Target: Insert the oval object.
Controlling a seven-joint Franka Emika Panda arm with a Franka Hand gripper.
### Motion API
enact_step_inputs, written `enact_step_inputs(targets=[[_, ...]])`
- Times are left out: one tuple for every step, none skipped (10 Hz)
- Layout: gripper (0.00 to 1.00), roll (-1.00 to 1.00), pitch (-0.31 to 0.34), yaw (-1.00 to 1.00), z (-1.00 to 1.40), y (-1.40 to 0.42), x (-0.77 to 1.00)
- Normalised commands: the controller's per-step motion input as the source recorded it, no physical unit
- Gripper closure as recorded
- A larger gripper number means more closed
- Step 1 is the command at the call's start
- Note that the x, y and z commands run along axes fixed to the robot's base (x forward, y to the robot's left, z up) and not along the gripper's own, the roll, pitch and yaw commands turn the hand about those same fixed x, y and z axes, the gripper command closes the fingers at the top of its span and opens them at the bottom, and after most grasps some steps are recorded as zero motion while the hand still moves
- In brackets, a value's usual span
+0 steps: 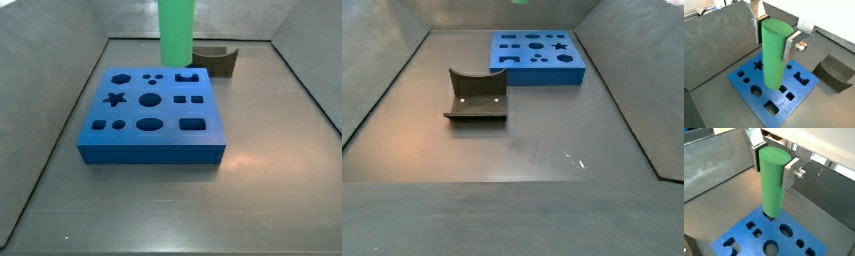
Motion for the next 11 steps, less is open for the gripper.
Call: enact_step_inputs(targets=[[1.00,0.00,0.000,0.00,-0.02,0.00,0.00],[1.00,0.18,-0.156,0.00,-0.86,-0.02,-0.27],[1.00,0.10,-0.107,-0.05,-1.00,-0.22,-0.29],[1.00,0.06,-0.097,-0.13,-1.00,-0.34,-0.27],[1.00,0.07,-0.091,-0.10,-1.00,-0.29,-0.29],[1.00,0.33,-0.076,-0.18,-0.68,-0.34,-0.11],[1.00,0.41,0.027,-0.49,-0.39,-0.21,0.05],[1.00,0.29,0.020,-0.77,-0.25,-0.12,0.00],[1.00,0.22,0.004,-0.65,-0.27,-0.09,-0.08],[1.00,0.00,0.000,-0.10,-0.15,0.00,0.00],[1.00,-0.01,0.000,0.00,-0.12,0.00,-0.03]])
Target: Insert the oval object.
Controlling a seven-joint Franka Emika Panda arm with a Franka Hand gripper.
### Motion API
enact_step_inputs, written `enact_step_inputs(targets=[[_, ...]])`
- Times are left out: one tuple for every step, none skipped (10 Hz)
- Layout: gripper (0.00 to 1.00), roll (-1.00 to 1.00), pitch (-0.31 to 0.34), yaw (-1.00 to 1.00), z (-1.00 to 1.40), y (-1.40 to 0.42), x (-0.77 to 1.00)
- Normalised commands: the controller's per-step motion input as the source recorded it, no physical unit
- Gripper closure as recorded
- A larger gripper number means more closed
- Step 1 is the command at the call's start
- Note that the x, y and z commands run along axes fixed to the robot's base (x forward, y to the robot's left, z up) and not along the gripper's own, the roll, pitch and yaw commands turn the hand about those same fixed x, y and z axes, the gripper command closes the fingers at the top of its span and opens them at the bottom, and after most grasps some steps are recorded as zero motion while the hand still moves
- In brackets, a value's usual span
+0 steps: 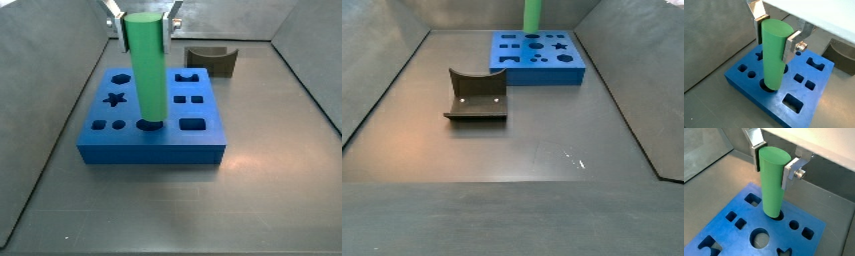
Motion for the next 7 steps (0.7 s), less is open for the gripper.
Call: enact_step_inputs(targets=[[1.00,-0.07,-0.011,0.00,-0.16,0.00,-0.04],[1.00,-0.07,-0.026,0.01,-0.21,0.00,-0.04],[1.00,-0.06,-0.031,0.01,-0.20,0.00,0.00],[1.00,-0.06,-0.026,0.04,-0.18,-0.01,0.00],[1.00,-0.05,-0.023,0.05,-0.13,-0.01,-0.05],[1.00,-0.04,-0.024,0.07,-0.11,-0.03,-0.09],[1.00,-0.06,-0.029,0.07,-0.10,-0.03,-0.06]])
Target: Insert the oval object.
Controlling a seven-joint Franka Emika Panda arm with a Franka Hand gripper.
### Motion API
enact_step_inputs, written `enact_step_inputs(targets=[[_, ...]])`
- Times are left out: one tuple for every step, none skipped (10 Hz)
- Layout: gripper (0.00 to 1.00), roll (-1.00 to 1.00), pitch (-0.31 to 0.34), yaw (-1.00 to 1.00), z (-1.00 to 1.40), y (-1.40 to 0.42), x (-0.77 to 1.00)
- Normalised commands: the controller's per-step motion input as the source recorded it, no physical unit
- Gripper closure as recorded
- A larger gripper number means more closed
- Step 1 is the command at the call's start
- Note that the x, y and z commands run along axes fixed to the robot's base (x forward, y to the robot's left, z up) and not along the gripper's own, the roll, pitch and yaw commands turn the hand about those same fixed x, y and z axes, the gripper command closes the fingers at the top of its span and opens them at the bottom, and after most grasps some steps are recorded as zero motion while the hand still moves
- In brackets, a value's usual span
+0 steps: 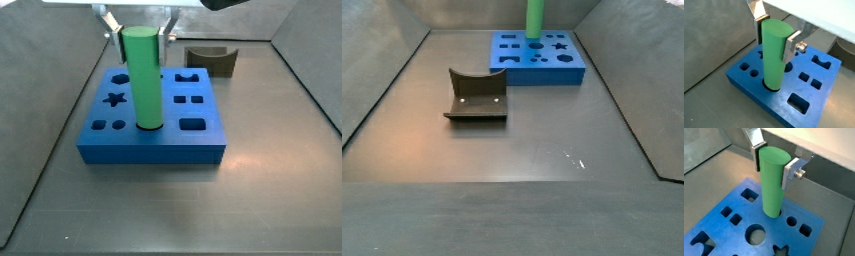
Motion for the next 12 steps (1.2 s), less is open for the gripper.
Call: enact_step_inputs(targets=[[1.00,-0.05,-0.026,0.09,-0.09,-0.07,-0.01],[1.00,-0.06,-0.014,0.09,-0.10,-0.10,0.00],[1.00,-0.05,-0.004,0.09,-0.13,-0.10,0.00],[1.00,-0.04,0.000,0.12,-0.15,-0.09,0.00],[1.00,-0.02,-0.027,0.12,-0.25,-0.03,0.00],[1.00,-0.02,-0.046,0.10,-0.31,0.00,0.00],[1.00,-0.02,-0.051,0.07,-0.33,0.00,0.00],[1.00,-0.01,-0.060,0.04,-0.33,0.00,0.00],[1.00,-0.02,-0.060,0.00,-0.33,0.00,0.00],[1.00,-0.02,-0.051,0.00,-0.33,0.00,0.00],[1.00,-0.04,-0.070,0.00,-0.36,0.00,0.00],[1.00,-0.04,-0.053,0.00,-0.34,0.00,0.00]])
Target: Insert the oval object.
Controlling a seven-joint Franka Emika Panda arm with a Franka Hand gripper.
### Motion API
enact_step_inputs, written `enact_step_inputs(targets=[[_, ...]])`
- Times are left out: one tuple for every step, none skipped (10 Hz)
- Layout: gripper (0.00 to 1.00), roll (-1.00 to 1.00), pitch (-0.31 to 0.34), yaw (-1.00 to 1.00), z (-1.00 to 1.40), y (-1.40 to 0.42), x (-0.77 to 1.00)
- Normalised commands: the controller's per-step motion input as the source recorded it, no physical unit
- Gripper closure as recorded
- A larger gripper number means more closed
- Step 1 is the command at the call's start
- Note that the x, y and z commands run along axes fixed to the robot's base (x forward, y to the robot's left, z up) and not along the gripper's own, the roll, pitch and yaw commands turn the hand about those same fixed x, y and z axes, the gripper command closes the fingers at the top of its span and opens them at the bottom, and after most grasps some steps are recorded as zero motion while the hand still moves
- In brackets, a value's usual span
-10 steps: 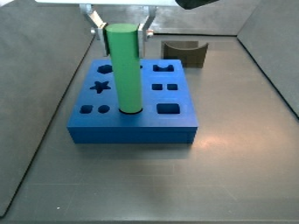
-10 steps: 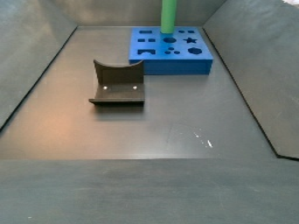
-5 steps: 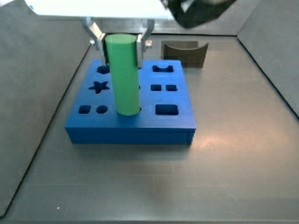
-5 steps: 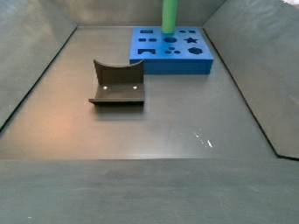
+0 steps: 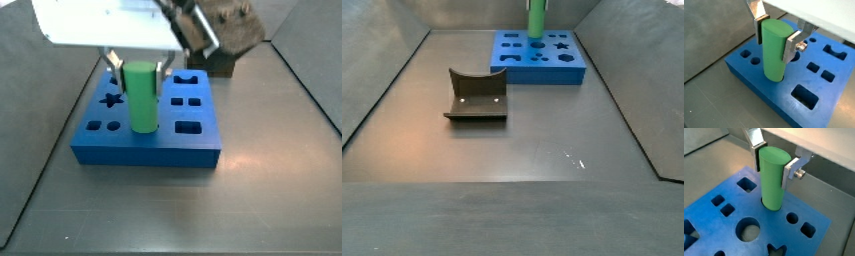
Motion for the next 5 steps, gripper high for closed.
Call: enact_step_inputs(targets=[[1.00,-0.03,-0.036,0.00,-0.32,0.00,0.00],[1.00,-0.02,-0.011,0.00,-0.29,0.00,0.00],[1.00,0.00,0.000,-0.01,-0.12,0.00,0.00],[1.00,-0.01,-0.019,0.00,0.00,0.00,0.00],[1.00,0.00,0.000,0.00,0.00,0.00,0.00]])
